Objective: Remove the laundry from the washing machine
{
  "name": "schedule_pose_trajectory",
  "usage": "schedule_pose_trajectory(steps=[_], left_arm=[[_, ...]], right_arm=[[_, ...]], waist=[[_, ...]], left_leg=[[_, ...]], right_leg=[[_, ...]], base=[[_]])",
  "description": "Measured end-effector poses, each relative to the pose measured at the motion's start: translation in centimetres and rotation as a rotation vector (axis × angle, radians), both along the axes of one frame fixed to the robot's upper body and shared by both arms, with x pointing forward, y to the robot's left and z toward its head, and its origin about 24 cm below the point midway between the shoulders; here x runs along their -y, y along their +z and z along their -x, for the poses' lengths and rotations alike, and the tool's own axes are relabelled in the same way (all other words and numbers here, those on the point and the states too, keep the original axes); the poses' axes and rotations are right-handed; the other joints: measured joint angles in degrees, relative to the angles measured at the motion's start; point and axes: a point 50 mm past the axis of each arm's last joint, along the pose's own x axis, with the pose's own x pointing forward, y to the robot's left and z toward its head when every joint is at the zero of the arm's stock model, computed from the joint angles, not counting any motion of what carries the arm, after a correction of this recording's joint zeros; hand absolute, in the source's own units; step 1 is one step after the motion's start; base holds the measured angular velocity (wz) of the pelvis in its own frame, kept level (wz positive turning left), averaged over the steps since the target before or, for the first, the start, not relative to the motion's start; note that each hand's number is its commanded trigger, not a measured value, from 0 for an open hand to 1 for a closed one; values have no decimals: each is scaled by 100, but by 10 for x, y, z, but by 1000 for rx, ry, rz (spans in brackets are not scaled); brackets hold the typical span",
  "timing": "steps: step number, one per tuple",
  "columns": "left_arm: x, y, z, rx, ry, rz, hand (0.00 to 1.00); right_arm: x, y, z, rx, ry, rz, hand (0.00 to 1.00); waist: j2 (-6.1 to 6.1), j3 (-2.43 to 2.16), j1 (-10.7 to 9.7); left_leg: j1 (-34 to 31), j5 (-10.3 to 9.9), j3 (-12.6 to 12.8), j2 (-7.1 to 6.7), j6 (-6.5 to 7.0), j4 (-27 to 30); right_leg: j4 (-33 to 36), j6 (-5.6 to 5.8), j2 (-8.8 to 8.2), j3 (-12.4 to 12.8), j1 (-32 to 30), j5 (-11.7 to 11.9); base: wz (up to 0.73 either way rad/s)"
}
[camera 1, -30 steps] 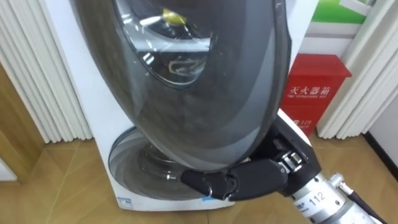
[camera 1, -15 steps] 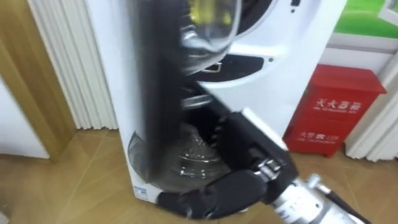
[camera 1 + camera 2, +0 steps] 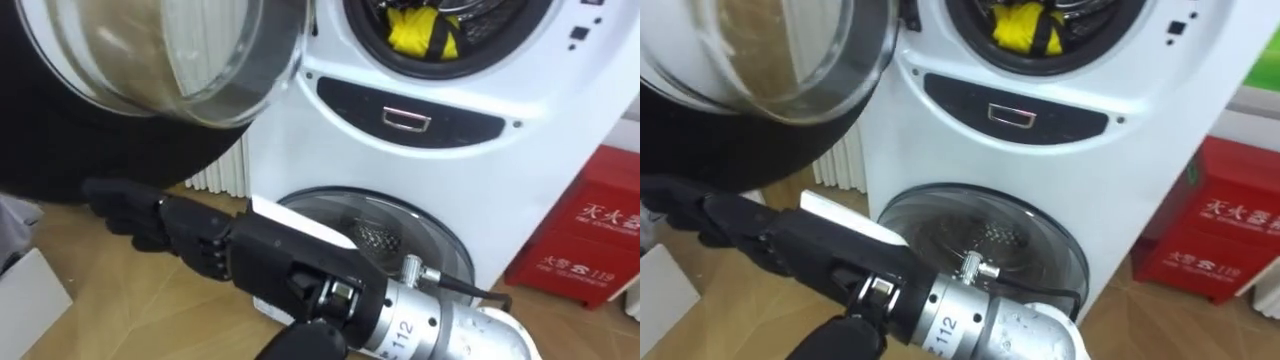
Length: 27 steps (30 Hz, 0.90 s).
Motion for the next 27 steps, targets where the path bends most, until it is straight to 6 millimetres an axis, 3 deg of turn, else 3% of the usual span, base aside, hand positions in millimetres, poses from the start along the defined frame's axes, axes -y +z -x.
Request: schedule_pose_trajectory(steps=[6, 9, 23, 27], left_arm=[[-3, 1, -2, 17, 43, -2, 0], [-5, 1, 2, 20, 91, -2, 0], [-10, 2, 6, 24, 147, -13, 0], [-10, 3, 1, 39, 140, -16, 0]], right_arm=[[-7, -5, 6, -18, 52, 24, 0], [-7, -5, 6, -18, 51, 27, 0], [-1, -8, -1, -33, 6, 44, 0], [5, -18, -5, -52, -42, 91, 0]], waist=[[-37, 30, 260], [-50, 55, 285], [0, 92, 114], [54, 129, 35]], left_leg=[[50, 0, -45, -18, 1, -88], [52, -6, -55, -32, 11, -87], [78, -14, 26, -52, 29, -89], [57, -18, 28, -47, 35, -83]], right_leg=[[-19, 22, -5, 1, 19, -17], [-27, 37, -19, -13, 25, -26], [-5, 66, -41, 37, 31, -43], [-8, 68, -42, 52, 13, -44]], base=[[2], [2], [-1], [-1]])
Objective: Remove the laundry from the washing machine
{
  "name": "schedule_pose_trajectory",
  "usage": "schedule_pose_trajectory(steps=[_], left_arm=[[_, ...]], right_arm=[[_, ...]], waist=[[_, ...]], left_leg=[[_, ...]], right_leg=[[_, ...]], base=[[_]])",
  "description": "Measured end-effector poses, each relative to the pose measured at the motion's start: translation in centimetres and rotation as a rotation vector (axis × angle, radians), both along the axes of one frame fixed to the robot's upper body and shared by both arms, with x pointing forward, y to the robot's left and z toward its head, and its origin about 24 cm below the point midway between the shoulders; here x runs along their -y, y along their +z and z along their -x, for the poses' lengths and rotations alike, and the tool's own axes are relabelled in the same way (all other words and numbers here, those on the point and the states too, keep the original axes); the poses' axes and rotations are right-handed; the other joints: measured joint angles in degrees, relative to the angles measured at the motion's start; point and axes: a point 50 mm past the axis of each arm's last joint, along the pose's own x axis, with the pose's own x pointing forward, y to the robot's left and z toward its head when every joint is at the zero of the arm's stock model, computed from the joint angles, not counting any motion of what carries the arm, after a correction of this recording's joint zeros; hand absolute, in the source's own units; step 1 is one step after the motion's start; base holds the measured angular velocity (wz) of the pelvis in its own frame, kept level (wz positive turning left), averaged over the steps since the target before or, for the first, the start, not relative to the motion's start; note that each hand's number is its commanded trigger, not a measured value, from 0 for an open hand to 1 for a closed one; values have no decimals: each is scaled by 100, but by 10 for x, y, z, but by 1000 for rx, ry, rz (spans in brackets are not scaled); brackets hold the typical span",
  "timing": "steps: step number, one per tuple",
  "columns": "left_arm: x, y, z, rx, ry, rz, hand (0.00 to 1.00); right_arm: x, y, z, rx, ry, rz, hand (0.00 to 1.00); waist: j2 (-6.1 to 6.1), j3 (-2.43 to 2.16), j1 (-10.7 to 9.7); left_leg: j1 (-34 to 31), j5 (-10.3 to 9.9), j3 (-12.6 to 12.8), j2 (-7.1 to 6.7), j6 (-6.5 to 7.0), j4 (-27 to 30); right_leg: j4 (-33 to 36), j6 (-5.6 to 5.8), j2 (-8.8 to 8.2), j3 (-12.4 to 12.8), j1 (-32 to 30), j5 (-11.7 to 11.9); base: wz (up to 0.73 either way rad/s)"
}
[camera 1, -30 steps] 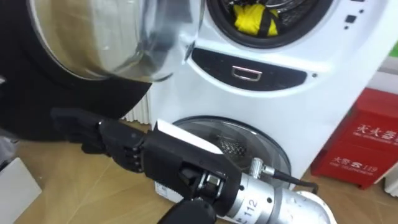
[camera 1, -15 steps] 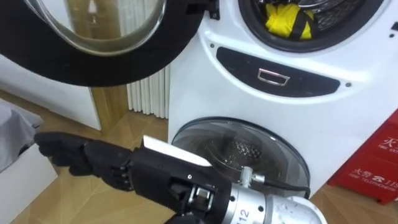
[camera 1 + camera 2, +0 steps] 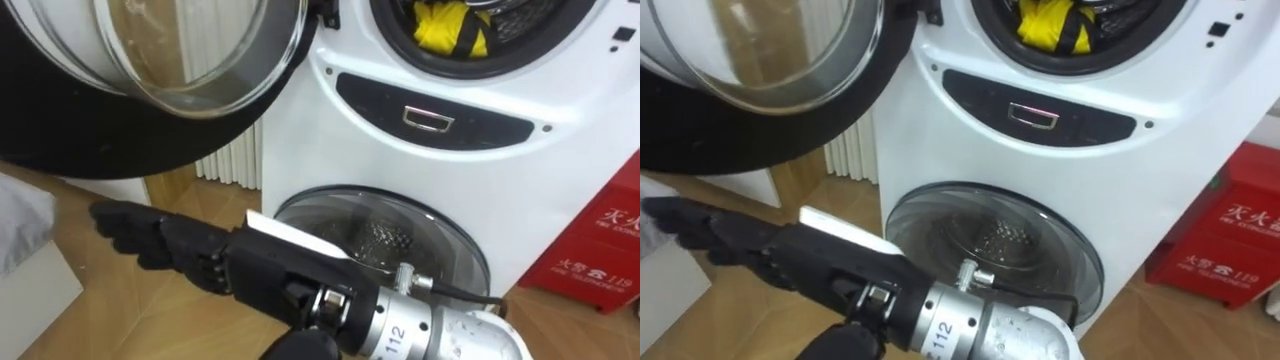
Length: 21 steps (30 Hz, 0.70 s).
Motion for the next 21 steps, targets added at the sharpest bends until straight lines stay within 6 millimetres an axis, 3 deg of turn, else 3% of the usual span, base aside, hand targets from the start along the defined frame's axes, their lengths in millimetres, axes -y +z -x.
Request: schedule_pose_trajectory(steps=[5, 12, 21], left_arm=[[0, 0, 0, 0, 0, 0, 0], [5, -2, 2, -2, 8, 12, 0], [9, -2, -3, 9, -4, 20, 0]], right_arm=[[6, -11, -1, -16, -41, 49, 0], [19, -10, -8, -8, -118, 51, 0], [28, -16, -9, 3, -182, 94, 0]], waist=[[64, 19, -114], [187, -100, -268], [285, -93, -580]], left_leg=[[23, 0, 87, 0, 0, -2], [105, 0, 302, 15, 0, -12], [129, -33, 308, 14, 54, -12]], right_leg=[[0, 1, 5, 68, -15, -1], [24, 12, -2, 151, -1, -3], [97, 22, -1, 168, -15, -7]], base=[[-8], [-7], [0]])
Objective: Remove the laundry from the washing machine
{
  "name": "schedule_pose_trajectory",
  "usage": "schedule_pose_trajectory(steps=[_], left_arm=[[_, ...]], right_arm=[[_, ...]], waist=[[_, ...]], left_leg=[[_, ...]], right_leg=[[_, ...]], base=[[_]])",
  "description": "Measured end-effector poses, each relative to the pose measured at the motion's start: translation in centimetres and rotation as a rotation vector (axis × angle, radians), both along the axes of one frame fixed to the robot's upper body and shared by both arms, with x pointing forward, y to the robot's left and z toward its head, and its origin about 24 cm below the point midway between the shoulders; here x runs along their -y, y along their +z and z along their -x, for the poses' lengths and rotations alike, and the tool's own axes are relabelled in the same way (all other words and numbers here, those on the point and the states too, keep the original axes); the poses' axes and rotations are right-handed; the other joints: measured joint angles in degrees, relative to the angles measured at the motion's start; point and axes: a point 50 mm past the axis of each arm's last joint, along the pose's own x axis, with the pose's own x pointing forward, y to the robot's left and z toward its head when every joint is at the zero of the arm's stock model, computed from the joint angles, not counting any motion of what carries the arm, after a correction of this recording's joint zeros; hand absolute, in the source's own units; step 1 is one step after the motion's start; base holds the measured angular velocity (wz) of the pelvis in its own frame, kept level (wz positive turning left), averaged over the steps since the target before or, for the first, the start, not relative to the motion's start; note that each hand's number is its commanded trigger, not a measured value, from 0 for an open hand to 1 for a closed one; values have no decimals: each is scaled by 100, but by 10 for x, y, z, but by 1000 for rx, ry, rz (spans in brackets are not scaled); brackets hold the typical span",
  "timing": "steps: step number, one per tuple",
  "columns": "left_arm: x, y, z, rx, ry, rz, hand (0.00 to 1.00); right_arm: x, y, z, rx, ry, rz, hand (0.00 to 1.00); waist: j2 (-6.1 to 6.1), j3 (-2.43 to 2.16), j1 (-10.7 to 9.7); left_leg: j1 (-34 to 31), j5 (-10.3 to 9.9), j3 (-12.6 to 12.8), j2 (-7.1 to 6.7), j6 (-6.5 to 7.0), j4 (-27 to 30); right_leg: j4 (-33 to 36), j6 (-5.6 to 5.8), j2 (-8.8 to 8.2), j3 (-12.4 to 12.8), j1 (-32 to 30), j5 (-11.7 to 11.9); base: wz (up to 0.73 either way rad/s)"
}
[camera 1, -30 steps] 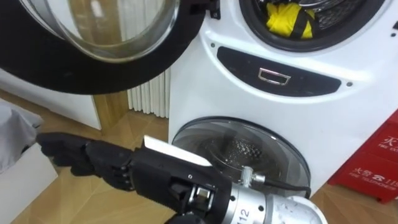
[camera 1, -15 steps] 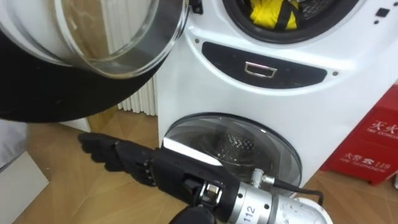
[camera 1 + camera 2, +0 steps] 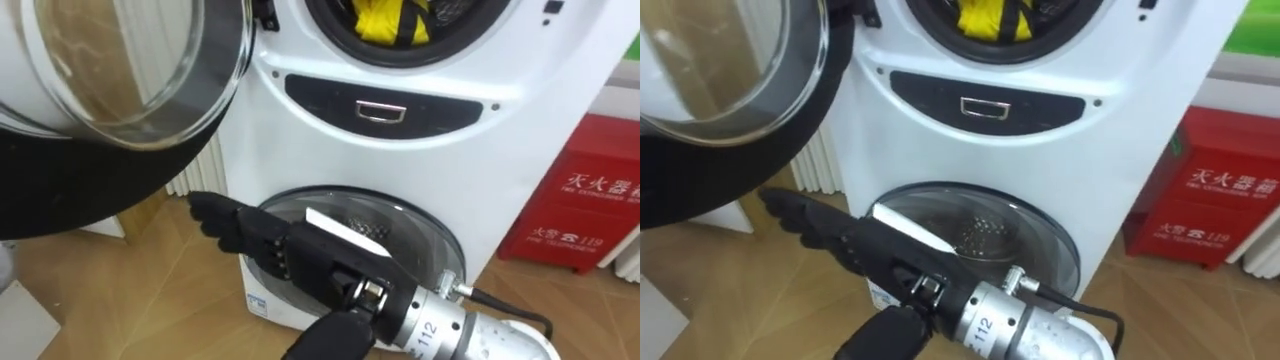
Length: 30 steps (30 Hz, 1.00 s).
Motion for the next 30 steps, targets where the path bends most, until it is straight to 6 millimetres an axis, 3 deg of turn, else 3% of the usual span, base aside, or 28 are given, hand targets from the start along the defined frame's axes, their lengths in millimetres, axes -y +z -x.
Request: schedule_pose_trajectory(steps=[6, 10, 16, 26, 30], left_arm=[[0, -1, 10, -21, 16, 1, 0], [-1, -1, 15, -28, 26, 1, 0], [1, -2, 24, -47, 27, 1, 0], [6, -5, 32, -81, 32, -2, 0], [6, -5, 36, -104, 6, -11, 0]], right_arm=[[13, -4, -4, 21, -109, 48, 0], [40, -6, -8, 45, -294, 89, 0], [66, 11, -16, 165, -532, 87, 0], [73, 20, -21, 205, -667, 17, 0], [68, 34, -29, 252, -662, -30, 0]], waist=[[-21, -22, -134], [-5, -26, -257], [66, -38, -356], [48, -42, -290], [29, -22, -297]], left_leg=[[134, -8, -19, -3, 14, 4], [164, -9, -4, -10, 16, 3], [201, -10, 1, -32, 18, 1], [205, -11, -1, -39, 18, -5], [193, -11, -1, -41, 18, -5]], right_leg=[[-4, 33, -5, 83, 101, 18], [2, 49, -11, 120, 120, 28], [8, 50, 2, 191, 121, 30], [-2, 54, -2, 213, 121, 27], [0, 57, -5, 203, 113, 25]], base=[[-4], [-3], [-8], [-1], [0]])
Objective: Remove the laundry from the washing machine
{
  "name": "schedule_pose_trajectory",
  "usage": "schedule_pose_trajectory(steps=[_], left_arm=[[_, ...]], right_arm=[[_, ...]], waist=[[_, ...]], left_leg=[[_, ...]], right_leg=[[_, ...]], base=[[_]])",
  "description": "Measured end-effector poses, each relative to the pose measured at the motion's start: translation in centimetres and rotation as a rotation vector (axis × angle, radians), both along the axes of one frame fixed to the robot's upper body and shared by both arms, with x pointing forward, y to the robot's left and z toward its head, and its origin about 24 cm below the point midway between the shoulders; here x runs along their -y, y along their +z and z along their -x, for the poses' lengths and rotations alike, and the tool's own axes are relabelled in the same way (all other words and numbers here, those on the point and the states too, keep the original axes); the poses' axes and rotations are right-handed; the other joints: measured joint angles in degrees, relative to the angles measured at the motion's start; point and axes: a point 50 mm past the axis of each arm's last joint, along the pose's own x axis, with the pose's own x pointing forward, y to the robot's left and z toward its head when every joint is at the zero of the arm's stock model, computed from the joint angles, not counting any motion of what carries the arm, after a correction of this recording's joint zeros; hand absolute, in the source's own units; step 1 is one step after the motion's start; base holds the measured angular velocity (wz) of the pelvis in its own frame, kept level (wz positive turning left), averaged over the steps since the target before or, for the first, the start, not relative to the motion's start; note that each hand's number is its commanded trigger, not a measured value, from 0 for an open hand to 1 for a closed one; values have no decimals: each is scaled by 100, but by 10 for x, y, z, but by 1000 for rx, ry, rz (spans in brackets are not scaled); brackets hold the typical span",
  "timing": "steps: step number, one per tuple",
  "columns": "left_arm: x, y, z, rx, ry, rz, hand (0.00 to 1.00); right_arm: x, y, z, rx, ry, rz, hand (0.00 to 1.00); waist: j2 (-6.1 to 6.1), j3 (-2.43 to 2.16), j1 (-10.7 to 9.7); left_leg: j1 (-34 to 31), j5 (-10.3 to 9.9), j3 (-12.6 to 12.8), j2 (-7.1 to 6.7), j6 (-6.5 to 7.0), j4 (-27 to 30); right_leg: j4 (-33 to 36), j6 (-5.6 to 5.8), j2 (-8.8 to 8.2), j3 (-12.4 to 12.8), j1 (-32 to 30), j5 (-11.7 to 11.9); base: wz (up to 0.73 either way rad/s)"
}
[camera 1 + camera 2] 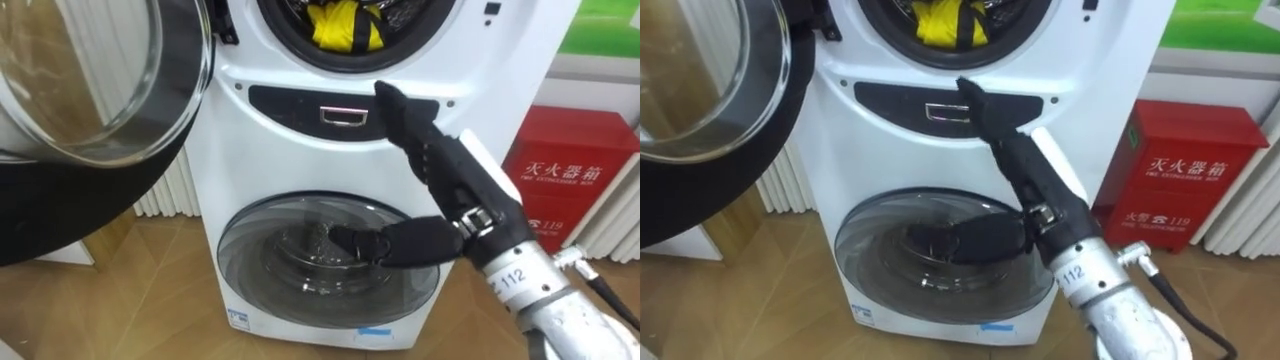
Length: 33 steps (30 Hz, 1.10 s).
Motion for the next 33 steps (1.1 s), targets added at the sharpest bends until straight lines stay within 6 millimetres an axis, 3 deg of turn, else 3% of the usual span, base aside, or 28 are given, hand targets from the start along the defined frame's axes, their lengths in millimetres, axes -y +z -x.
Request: schedule_pose_trajectory(steps=[4, 10, 25, 33], left_arm=[[-1, 0, 1, -6, 1, -3, 0], [-3, 1, 2, -2, 32, -11, 0], [3, -1, 4, -36, 45, -26, 0], [2, 0, 8, -59, 57, -47, 0]], right_arm=[[-5, 17, -7, 65, 15, -50, 0], [-5, 23, -15, 53, 13, -175, 0], [5, 13, -36, -22, -126, -288, 0], [8, 6, -39, -35, -173, -250, 0]], waist=[[-27, 1, 5], [-27, 12, 78], [-17, 21, 145], [9, 29, 168]], left_leg=[[-13, 0, -9, 3, 0, 2], [22, 0, -22, 38, 0, 2], [-70, 0, -98, 34, 0, 24], [-140, -30, -234, 47, 8, 205]], right_leg=[[-6, 0, -3, -42, 6, 0], [-2, 0, -8, -67, 44, 0], [-13, 2, -13, -133, -8, -3], [32, -13, -7, -152, 10, -15]], base=[[4], [1], [1], [3]])
